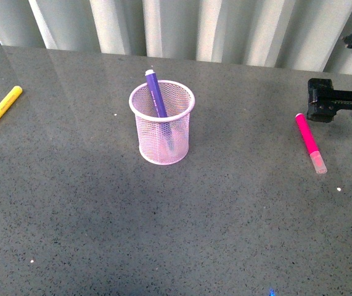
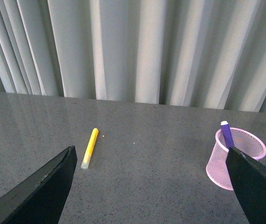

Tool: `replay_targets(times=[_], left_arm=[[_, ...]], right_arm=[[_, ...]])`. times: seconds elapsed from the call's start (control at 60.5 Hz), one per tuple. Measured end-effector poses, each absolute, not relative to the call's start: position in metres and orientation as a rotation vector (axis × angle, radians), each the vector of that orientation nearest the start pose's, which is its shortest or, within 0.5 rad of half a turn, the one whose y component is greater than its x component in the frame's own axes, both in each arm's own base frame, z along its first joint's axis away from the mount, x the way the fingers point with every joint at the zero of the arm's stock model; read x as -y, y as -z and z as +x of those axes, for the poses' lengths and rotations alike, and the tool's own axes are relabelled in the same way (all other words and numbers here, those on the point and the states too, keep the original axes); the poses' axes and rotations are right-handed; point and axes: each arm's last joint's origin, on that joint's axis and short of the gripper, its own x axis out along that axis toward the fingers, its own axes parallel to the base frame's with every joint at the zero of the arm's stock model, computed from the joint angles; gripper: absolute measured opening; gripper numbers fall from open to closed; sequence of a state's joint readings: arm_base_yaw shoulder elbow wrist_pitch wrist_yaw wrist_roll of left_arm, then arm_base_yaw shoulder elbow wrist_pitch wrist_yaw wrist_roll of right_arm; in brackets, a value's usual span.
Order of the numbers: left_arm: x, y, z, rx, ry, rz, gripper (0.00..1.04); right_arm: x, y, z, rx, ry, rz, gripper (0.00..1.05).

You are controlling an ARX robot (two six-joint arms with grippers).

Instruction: Insert purple and pink pens into pink cup

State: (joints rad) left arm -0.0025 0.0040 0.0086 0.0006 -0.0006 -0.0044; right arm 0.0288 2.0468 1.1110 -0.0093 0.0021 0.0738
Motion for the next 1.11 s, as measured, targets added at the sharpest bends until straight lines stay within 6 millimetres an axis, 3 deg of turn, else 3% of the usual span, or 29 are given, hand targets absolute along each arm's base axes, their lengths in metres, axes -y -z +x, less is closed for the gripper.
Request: replay_targets(times=[0.562,1.107], left_arm=[[0.0,-0.166,0.097,0.005,0.002,-0.004,0.98],[0.0,-0.166,0.097,0.005,0.002,-0.004,0.98]], right_arm=[[-0.031,-0.07,0.427,-0.979,-0.012,0.042,0.98],[-0.047,-0.058,0.426,-0.978,0.002,0.054,0.98]])
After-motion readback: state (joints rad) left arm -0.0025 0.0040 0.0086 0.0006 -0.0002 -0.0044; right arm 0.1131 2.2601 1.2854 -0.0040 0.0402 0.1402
